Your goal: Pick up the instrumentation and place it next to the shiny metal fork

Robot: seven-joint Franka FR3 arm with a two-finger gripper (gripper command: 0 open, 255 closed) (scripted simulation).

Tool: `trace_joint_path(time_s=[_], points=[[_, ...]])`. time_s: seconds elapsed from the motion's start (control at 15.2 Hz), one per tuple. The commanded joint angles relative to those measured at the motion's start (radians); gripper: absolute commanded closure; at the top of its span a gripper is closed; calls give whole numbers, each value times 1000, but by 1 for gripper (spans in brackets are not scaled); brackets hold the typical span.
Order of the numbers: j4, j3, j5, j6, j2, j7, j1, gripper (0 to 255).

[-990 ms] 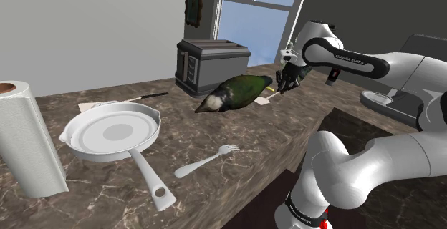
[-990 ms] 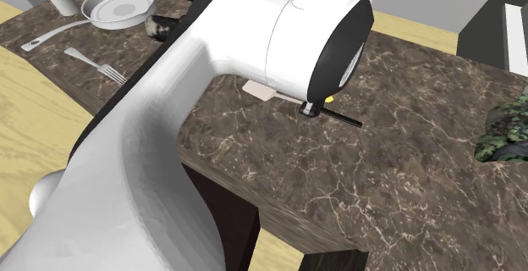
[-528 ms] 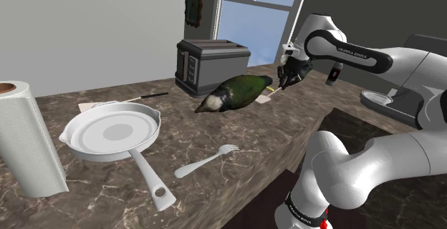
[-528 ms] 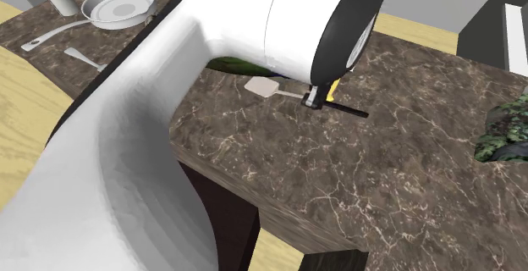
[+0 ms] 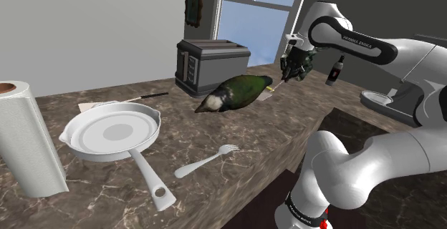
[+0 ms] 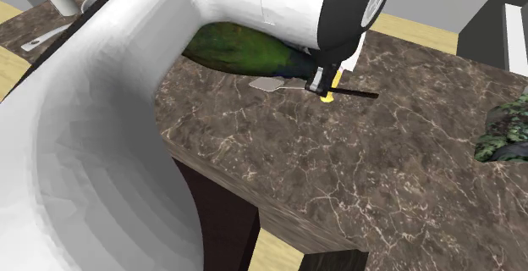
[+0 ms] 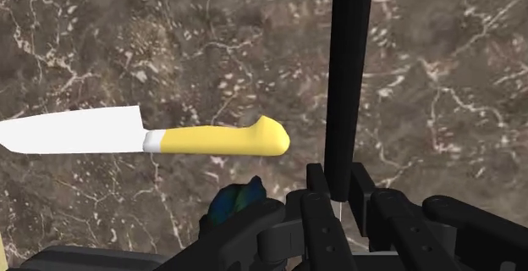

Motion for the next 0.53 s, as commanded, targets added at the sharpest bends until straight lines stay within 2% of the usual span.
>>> trace_joint_path(time_s=[0.0, 0.33, 0.46], points=[[30, 11, 12, -20, 11, -5, 7, 255], [95, 31, 35, -64, 34, -17, 20, 255], [39, 90, 52, -75, 4, 24, -8, 255]])
